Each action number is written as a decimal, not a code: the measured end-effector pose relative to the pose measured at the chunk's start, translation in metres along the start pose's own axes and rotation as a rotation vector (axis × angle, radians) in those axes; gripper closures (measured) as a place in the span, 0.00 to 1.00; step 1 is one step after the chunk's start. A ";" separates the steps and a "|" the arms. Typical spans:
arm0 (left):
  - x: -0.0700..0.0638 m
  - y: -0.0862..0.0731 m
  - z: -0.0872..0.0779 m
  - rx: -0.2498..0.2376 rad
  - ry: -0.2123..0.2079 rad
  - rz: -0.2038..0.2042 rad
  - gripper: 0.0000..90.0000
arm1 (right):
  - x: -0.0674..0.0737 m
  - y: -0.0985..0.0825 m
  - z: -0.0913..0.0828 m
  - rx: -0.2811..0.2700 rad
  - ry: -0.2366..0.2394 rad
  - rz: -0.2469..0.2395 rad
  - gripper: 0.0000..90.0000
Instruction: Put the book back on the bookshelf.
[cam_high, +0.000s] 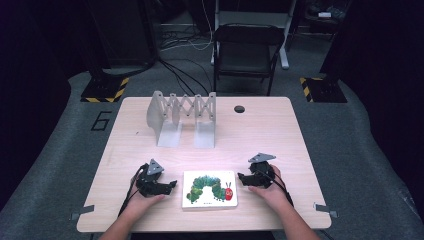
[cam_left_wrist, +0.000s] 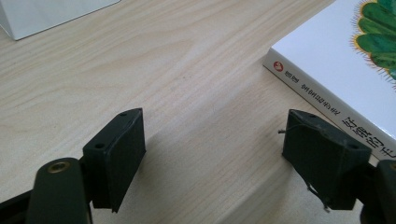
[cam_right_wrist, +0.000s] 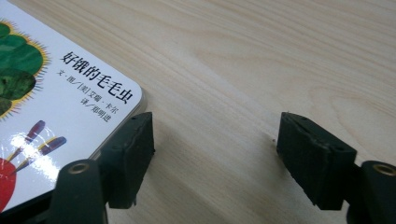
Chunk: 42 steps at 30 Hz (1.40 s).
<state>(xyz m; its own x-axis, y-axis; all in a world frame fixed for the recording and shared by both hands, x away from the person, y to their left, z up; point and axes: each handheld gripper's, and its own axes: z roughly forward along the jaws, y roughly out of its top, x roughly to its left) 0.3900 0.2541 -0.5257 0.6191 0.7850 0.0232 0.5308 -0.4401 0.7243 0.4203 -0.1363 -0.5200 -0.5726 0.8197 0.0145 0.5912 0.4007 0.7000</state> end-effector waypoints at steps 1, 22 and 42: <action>0.000 0.000 0.000 0.002 0.000 -0.004 0.24 | 0.000 0.000 0.000 0.000 0.000 0.000 0.32; -0.008 0.007 -0.011 0.051 -0.048 -0.022 0.38 | 0.004 0.008 -0.009 0.080 0.031 0.081 0.47; -0.022 0.007 -0.024 0.044 -0.060 -0.021 0.30 | 0.006 0.011 -0.013 0.092 0.053 0.088 0.46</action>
<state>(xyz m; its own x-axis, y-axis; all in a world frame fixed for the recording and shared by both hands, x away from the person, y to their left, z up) 0.3663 0.2444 -0.5049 0.6407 0.7671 -0.0343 0.5681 -0.4435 0.6933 0.4159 -0.1327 -0.5031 -0.5440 0.8315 0.1129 0.6887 0.3656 0.6261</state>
